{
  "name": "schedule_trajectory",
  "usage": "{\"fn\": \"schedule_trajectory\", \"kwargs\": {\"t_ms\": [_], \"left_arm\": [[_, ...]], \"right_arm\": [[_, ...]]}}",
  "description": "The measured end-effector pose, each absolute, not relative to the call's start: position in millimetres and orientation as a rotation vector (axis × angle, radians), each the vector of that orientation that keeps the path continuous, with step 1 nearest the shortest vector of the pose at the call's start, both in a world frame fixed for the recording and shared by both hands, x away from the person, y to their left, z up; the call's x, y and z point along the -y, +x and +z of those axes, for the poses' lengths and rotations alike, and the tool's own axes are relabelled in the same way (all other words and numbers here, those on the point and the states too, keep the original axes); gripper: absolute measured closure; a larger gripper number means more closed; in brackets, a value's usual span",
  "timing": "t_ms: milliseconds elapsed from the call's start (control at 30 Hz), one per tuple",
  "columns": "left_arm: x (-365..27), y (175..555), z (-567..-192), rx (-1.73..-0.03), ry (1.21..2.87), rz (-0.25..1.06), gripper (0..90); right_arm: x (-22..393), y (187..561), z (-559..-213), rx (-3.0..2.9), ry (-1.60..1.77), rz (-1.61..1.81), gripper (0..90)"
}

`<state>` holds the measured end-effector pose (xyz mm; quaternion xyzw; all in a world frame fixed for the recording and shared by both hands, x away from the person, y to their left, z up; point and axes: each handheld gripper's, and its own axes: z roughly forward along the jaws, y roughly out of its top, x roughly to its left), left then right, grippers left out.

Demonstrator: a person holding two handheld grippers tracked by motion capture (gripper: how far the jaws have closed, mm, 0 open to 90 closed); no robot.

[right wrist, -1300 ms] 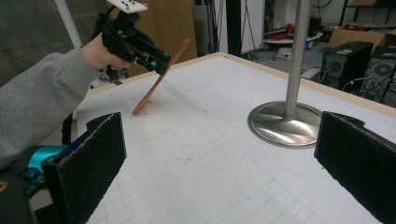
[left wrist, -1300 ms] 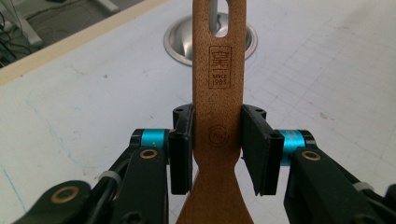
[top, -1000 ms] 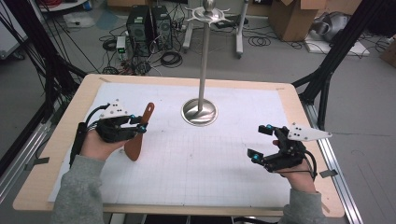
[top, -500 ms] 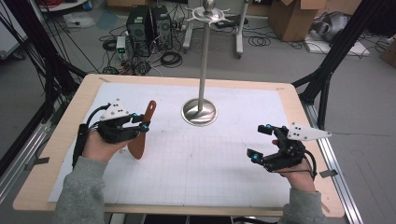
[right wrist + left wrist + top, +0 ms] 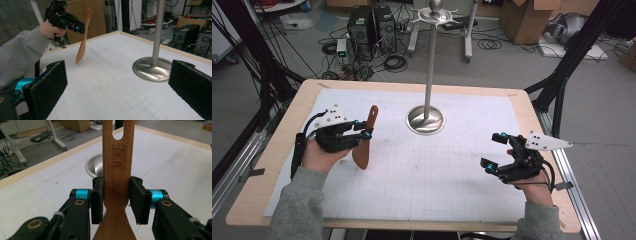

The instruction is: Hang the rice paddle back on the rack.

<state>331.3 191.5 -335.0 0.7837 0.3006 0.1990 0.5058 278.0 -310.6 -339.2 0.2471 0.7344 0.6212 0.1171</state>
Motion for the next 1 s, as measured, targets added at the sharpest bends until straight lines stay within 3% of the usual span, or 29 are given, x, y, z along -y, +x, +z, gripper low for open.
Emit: {"fn": "schedule_trajectory", "kwargs": {"t_ms": [1000], "left_arm": [[-193,383,-294,-0.72,1.909,0.426,65.0]], "right_arm": [[316,289,-341,-2.15,0.736,1.898,0.7]]}}
